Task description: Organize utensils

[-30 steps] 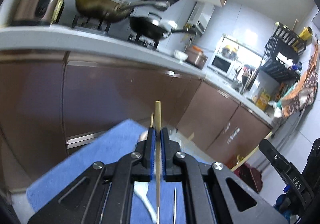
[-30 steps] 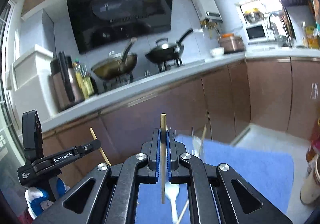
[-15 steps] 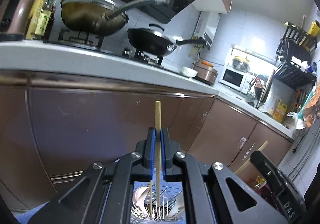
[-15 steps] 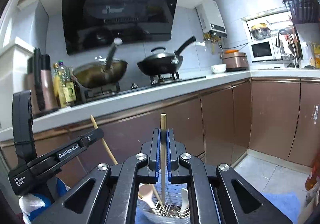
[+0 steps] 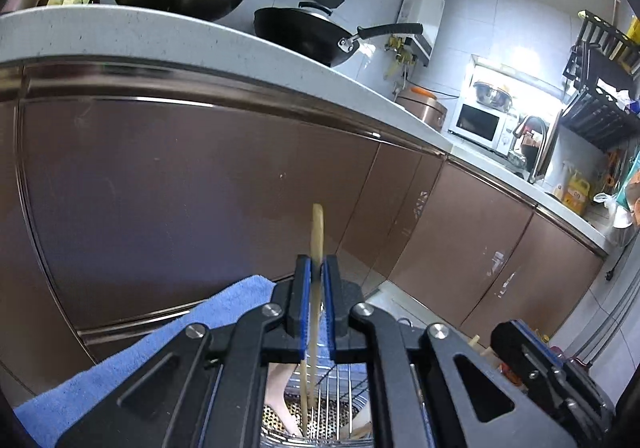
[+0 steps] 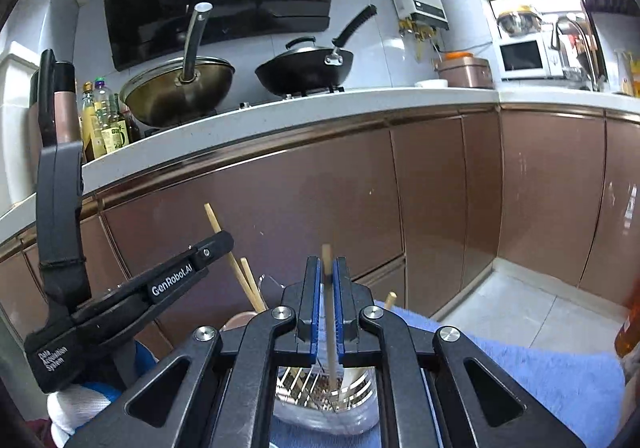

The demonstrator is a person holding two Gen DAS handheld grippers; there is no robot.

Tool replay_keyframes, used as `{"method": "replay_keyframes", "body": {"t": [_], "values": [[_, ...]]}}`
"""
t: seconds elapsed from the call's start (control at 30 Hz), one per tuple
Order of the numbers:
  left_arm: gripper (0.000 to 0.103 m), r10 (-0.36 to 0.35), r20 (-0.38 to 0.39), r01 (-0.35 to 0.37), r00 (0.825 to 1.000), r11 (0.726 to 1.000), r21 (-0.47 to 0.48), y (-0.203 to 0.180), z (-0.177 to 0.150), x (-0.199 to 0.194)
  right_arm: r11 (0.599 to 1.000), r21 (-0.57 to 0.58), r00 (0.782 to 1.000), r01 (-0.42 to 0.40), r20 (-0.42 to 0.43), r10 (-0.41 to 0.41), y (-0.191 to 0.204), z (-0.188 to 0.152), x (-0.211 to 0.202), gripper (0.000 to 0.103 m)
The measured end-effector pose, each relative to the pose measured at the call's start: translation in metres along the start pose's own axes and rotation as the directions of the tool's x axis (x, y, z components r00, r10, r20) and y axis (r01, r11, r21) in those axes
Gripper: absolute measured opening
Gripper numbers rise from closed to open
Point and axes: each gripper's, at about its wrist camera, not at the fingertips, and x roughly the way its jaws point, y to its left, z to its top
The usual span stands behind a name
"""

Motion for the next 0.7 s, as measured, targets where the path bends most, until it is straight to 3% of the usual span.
{"method": "replay_keyframes", "body": {"t": [0.07, 0.23, 0.33, 0.53, 0.7], "values": [[0.01, -0.008, -0.017, 0.008, 1.0, 1.0, -0.008, 0.002, 0.001, -0.002, 1.0, 0.022, 1.0, -0.003, 0.016, 0.002, -0.003, 0.002, -0.011, 0.039], [0.041, 0.0, 0.016, 0.0, 1.0, 1.0, 0.015, -0.001, 0.006, -0.028, 1.0, 0.023, 0.999, 0.011, 0.049, -0.012, 0.002, 0.011, -0.04, 0.043], [0.046, 0.015, 0.032, -0.016, 0.999, 0.999, 0.033, -0.003, 0.01, -0.052, 0.999, 0.03, 0.998, 0.03, 0.059, -0.031, 0.004, 0.015, -0.061, 0.045], [0.053, 0.014, 0.063, -0.019, 0.998, 0.997, 0.081, -0.012, 0.015, -0.111, 0.996, 0.018, 0.992, 0.087, 0.088, -0.089, 0.013, 0.013, -0.113, 0.061], [0.058, -0.01, 0.106, -0.003, 0.994, 0.993, 0.119, -0.021, 0.012, -0.172, 0.99, 0.017, 0.984, 0.139, 0.11, -0.14, 0.022, 0.008, -0.159, 0.081]]}}
